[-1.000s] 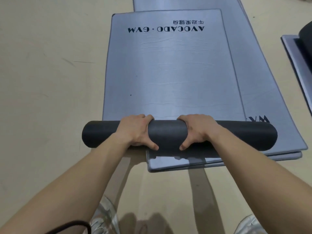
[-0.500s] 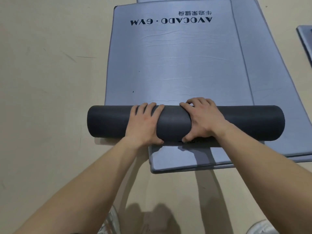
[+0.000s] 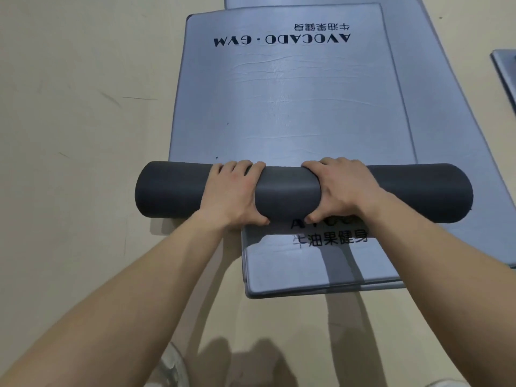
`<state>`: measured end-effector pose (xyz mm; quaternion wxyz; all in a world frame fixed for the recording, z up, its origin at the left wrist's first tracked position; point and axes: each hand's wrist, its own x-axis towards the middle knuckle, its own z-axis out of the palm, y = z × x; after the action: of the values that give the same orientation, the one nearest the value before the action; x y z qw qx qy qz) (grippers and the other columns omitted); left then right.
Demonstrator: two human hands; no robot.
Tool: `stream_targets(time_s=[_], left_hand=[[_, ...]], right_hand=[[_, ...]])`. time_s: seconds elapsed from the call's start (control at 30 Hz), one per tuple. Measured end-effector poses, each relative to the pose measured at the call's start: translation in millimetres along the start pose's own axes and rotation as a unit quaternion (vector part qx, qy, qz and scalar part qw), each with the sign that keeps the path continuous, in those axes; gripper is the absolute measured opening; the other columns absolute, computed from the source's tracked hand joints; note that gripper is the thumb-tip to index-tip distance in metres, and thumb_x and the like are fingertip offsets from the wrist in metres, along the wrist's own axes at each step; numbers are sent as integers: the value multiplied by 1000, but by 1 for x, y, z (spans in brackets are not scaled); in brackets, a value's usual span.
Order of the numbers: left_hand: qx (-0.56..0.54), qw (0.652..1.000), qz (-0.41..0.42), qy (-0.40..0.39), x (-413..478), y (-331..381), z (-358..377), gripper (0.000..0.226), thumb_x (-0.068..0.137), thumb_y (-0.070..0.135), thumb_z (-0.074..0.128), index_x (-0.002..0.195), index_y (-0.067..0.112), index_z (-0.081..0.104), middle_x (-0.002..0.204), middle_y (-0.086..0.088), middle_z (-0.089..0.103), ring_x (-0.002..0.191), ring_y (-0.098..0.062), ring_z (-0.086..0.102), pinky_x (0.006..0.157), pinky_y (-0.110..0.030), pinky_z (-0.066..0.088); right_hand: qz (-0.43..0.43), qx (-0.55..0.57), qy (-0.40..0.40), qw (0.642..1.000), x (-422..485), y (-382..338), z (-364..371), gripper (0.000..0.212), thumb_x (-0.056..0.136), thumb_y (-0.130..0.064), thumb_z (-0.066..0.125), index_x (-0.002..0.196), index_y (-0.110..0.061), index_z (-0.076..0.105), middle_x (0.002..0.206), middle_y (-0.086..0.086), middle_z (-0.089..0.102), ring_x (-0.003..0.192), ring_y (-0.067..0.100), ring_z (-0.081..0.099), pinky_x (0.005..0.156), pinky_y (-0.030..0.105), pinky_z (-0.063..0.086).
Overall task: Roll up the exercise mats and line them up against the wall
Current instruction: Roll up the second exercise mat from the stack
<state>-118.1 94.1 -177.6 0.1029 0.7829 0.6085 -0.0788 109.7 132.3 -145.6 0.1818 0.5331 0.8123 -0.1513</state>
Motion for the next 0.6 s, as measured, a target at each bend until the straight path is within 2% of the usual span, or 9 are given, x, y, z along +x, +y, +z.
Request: stream_targets(time_s=[0.1,0.17,0.2,0.23,0.3,0.4,0.47,0.6], left_hand=[[-22,995,13,-92,-7,-3,-18,111,51,83,74,144,31,41,125,4,60,107,-25,60,96,-42,48],[-42,982,21,-183,-23,0,-22,109,50,82,76,141,33,42,115,7,59,100,-22,60,88,-41,53],[-48,976,25,-211,-30,2,-21,108,49,82,77,139,33,43,113,8,58,99,-22,59,87,-42,53],[-48,973,31,-223,-36,3,-19,107,49,81,78,138,33,43,113,8,58,99,-21,59,88,-43,54],[-65,970,27,-231,-36,4,-21,107,49,79,80,138,34,44,114,9,61,100,-21,60,89,-43,54],[-113,960,11,-256,-30,-3,-27,105,49,76,84,139,36,46,121,10,64,104,-21,61,92,-42,53],[-117,966,13,-231,-31,-1,-27,108,51,78,82,142,34,44,129,8,62,110,-21,60,97,-42,50],[19,999,29,-38,-53,24,-4,120,62,80,73,157,24,26,156,-2,42,139,-26,42,121,-47,25]], right_hand=[[-3,64,-98,993,-12,-8,-15,101,46,-75,84,134,-40,49,113,-12,64,98,20,60,81,37,51],[9,98,-170,981,-32,-16,-10,104,48,-73,85,139,-39,46,120,-12,63,104,20,58,84,37,50],[10,98,-174,980,-43,-20,-4,109,48,-75,84,143,-38,43,127,-10,61,110,20,58,89,39,50],[9,84,-149,985,-54,-25,5,115,48,-78,80,148,-37,39,134,-8,58,116,21,56,95,41,49],[16,32,-49,998,-73,-35,23,122,52,-84,73,154,-33,31,144,-5,50,128,24,50,108,44,40],[39,-12,46,998,-88,-49,40,122,54,-87,70,153,-29,30,149,-3,45,134,24,45,115,46,30],[39,-7,35,999,-82,-47,35,120,51,-89,68,150,-32,32,147,-5,48,131,24,48,112,46,33],[28,76,-52,995,-44,-28,0,121,44,-90,73,149,-39,40,136,-10,60,120,22,59,97,42,46]])
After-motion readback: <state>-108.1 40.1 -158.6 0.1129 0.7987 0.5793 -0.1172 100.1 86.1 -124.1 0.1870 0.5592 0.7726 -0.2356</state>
